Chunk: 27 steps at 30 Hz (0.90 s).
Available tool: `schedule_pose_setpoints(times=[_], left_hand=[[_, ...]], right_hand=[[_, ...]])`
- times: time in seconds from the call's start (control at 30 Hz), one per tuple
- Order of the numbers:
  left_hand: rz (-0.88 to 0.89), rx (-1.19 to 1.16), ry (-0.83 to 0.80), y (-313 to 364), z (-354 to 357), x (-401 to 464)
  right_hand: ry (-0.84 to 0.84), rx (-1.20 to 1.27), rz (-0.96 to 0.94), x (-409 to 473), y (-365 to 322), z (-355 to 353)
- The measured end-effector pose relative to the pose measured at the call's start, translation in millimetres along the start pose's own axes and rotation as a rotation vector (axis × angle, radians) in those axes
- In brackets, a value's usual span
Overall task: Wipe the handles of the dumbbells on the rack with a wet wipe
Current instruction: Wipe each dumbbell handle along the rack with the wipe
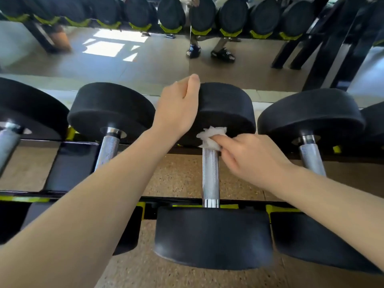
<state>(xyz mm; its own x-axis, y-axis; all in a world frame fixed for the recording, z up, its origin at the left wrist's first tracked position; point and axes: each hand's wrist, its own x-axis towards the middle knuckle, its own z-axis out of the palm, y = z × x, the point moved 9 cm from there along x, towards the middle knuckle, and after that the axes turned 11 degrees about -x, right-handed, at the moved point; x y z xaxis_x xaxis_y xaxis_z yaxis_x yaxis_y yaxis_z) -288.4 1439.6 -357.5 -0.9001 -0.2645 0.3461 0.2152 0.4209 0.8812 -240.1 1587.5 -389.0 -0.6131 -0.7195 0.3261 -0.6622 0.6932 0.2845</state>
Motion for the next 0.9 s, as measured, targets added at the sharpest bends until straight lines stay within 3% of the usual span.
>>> schedule_pose_setpoints(times=[0.1,0.2,0.27,0.33,0.47,0.63,0.77,0.9], left_hand=[[0.012,-0.002,0.015,-1,2,-2],[0.016,-0.006,0.028,-3,2,-1],[0.018,-0.010,0.037,-4,1,0],[0.021,-0.008,0.040,-3,0,0],[0.020,0.008,0.042,-4,1,-1],[0.000,0.000,0.060,-6,2,-1],[0.000,-0.007,0.071,-9,2,0],[-0.002,-0.022,0.079,-10,2,1]], right_hand=[[-0.160,0.221,0.332,-12,28,17],[-0.406,1.072,0.886,-26,37,57],[-0.460,1.527,1.041,-25,11,67],[-0.426,1.758,1.092,-22,-3,72],[-0.413,1.916,1.152,-32,-9,82],[-0.403,1.756,1.278,-44,-2,97],[-0.324,1.796,1.161,-35,2,94],[-0.255,1.863,1.308,-35,0,99]])
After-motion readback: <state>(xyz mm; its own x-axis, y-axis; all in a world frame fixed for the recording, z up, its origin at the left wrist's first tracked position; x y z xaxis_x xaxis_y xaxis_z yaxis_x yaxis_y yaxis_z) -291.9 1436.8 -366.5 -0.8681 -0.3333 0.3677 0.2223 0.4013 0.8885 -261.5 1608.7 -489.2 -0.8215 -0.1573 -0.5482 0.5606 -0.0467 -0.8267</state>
